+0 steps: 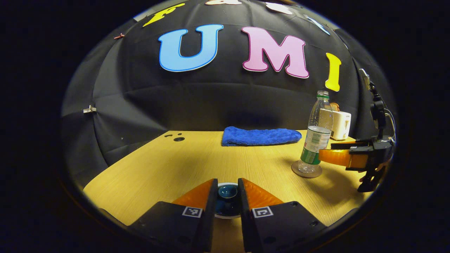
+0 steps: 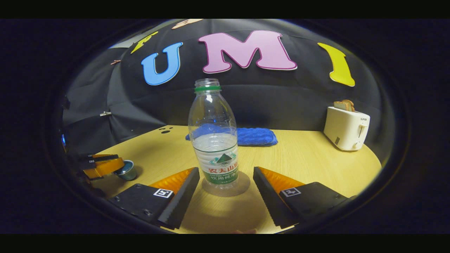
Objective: Open the teacup lid with one hand, grasp the water bottle and pour water into the teacup with the other hand; after pouring, place the water bottle on the coaster and then close the teacup lid.
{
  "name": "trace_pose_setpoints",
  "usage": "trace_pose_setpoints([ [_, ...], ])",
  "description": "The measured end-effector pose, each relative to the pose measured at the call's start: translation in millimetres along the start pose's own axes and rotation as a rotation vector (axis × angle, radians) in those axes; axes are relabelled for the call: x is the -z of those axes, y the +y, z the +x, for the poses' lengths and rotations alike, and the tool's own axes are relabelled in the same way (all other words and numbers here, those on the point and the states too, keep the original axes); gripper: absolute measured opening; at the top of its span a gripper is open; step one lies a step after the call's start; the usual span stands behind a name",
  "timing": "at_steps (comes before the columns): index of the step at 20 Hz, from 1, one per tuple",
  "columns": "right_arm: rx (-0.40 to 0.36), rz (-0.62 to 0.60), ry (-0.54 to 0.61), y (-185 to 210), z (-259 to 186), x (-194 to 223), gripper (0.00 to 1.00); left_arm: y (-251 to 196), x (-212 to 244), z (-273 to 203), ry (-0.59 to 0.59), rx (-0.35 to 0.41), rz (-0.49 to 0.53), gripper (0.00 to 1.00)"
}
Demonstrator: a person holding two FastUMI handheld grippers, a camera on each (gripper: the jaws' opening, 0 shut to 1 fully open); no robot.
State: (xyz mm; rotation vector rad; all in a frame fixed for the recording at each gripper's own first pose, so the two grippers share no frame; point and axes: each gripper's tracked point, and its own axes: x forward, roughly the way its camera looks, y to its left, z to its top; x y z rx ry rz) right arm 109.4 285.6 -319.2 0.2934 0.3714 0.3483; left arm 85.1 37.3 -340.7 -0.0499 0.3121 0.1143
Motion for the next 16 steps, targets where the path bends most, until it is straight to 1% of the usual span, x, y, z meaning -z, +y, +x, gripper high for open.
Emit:
trace_pose_setpoints([
  [1,0.004,-0.011,-0.005,0,-7,-5,0.95,-1,-1,-1,0.004,0.001,0.003,0.43],
  [2,0.008,-0.021,-0.012,0,-15,-12,0.95,0,-6,-4,0.003,-0.002,0.007,0.43],
  [3,0.008,-0.027,-0.016,2,-24,-19,0.95,1,-13,-7,-0.004,-0.003,0.011,0.51],
  [6,0.017,-0.033,-0.038,7,-54,-52,0.95,2,-52,-23,-0.048,0.002,0.016,0.50],
  [7,0.022,-0.033,-0.054,9,-66,-68,0.91,4,-66,-30,-0.061,0.002,0.024,0.50],
  [8,0.025,-0.036,-0.074,12,-78,-86,0.95,4,-84,-37,-0.075,0.006,0.033,0.50],
  [11,0.055,-0.055,-0.118,14,-110,-138,0.95,-2,-134,-63,-0.111,0.035,0.034,0.50],
  [13,0.063,-0.044,-0.154,21,-132,-174,0.95,-8,-167,-80,-0.129,0.062,0.008,0.50],
  [16,0.077,-0.052,-0.192,29,-163,-217,0.95,-8,-214,-104,-0.170,0.076,0.005,0.50],
])
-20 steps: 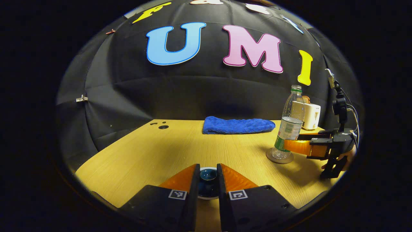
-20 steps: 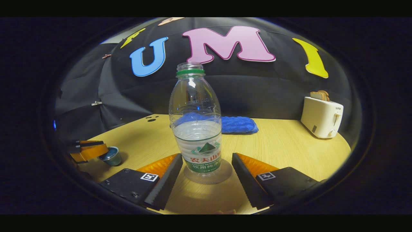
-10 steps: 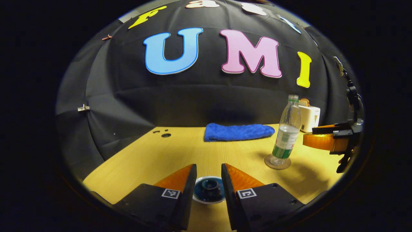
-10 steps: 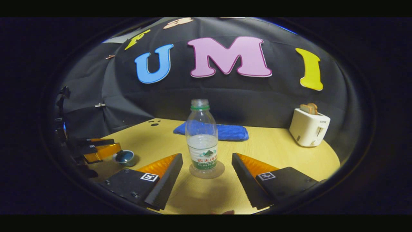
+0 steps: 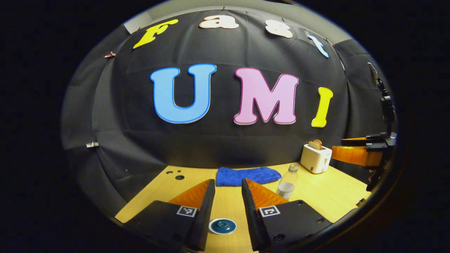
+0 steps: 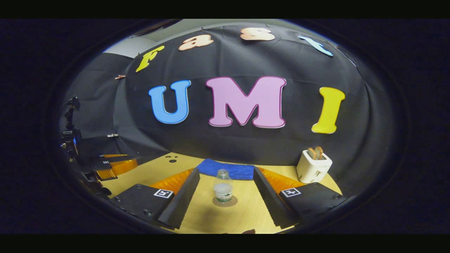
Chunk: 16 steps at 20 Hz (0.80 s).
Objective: Open the teacup lid with one hand, grasp the water bottle and pour water into the teacup with the other hand; after pouring, place the water bottle on the coaster and then close the teacup lid.
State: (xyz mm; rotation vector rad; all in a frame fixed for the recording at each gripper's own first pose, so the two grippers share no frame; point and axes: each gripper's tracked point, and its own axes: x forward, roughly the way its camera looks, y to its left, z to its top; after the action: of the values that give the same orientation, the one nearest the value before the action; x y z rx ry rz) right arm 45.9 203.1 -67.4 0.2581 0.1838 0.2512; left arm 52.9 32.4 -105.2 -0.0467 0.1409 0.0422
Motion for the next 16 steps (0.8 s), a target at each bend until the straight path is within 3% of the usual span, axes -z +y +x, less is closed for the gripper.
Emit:
trace_pose_setpoints([
  [5,0.021,-0.007,-0.048,6,-40,-45,0.95,-3,-54,-25,-0.044,0.017,-0.018,0.50],
  [6,0.027,-0.010,-0.054,6,-47,-49,0.95,-1,-59,-29,-0.050,0.013,-0.013,0.55],
  [7,0.030,-0.007,-0.056,6,-53,-52,0.95,-1,-63,-33,-0.056,0.011,-0.003,0.51],
  [16,0.078,-0.024,-0.091,-10,-70,-68,0.95,-14,-80,-49,-0.092,0.032,0.063,0.55],
])
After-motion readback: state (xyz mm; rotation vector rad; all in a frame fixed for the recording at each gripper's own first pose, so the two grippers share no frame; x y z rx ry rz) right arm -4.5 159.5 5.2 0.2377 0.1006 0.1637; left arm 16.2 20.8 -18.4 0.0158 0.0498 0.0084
